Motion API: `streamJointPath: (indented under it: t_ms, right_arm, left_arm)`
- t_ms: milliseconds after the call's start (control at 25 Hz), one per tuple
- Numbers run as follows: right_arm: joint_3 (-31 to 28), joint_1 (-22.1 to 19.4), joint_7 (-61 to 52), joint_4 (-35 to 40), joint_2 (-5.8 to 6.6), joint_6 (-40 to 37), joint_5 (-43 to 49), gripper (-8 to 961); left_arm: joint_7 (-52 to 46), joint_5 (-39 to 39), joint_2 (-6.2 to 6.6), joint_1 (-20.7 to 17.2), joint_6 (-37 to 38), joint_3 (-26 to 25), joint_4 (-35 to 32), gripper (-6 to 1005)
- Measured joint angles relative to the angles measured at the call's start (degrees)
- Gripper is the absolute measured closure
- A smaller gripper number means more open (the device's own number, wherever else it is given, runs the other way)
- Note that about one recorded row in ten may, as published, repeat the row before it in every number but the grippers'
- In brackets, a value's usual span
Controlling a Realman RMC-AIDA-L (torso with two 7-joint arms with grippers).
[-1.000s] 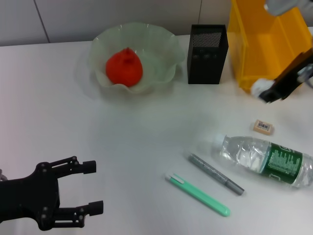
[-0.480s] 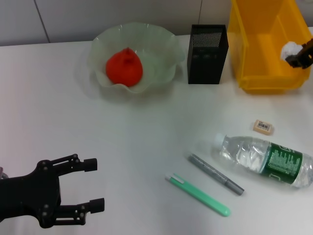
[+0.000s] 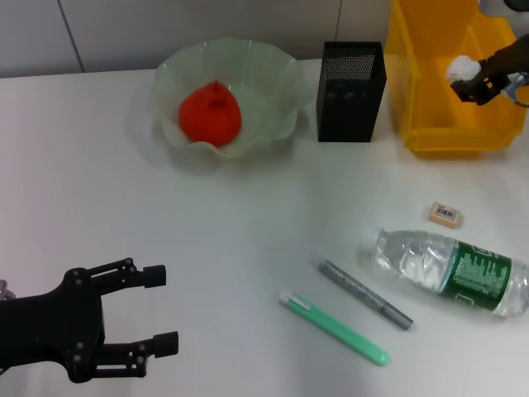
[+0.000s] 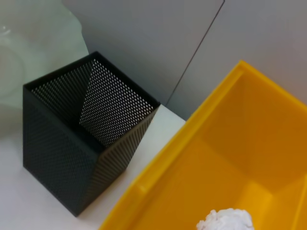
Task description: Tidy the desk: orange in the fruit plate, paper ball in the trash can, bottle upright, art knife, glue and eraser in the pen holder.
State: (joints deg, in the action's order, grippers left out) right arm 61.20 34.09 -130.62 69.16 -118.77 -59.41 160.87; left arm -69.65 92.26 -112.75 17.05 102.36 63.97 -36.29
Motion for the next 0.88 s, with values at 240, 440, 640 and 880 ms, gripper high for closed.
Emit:
streamJointPath:
  t_ms: [240,440,640,880]
  right_arm:
    - [0.19,0.18,0.01,1.09,-0.08,-0.69,-0.04,514]
    - [-0.03,0.13,-0.16,3.49,0.01,-4.37,0.05,359]
    - [0.01,-0.21,-1.19,12.08,-0.29,-19.67,-0.33,150]
    - [1.30,-0.73,-3.40,22.62,-0.62,-39.02,-4.58,135]
  left_arm:
    - [-0.20,-0.08,-0.01,0.00,0.10,0.01,0.00,136]
    - [-0.18,-0.09,-0.02,0.02,0.00,-0.27,0.00,135]
    - [0.16,-0.04,-0.02,0.09,0.11,-0.58,0.00,135]
    - [0.39,0.02,-0.02,-0.26,0.27,-0.67,-0.43,135]
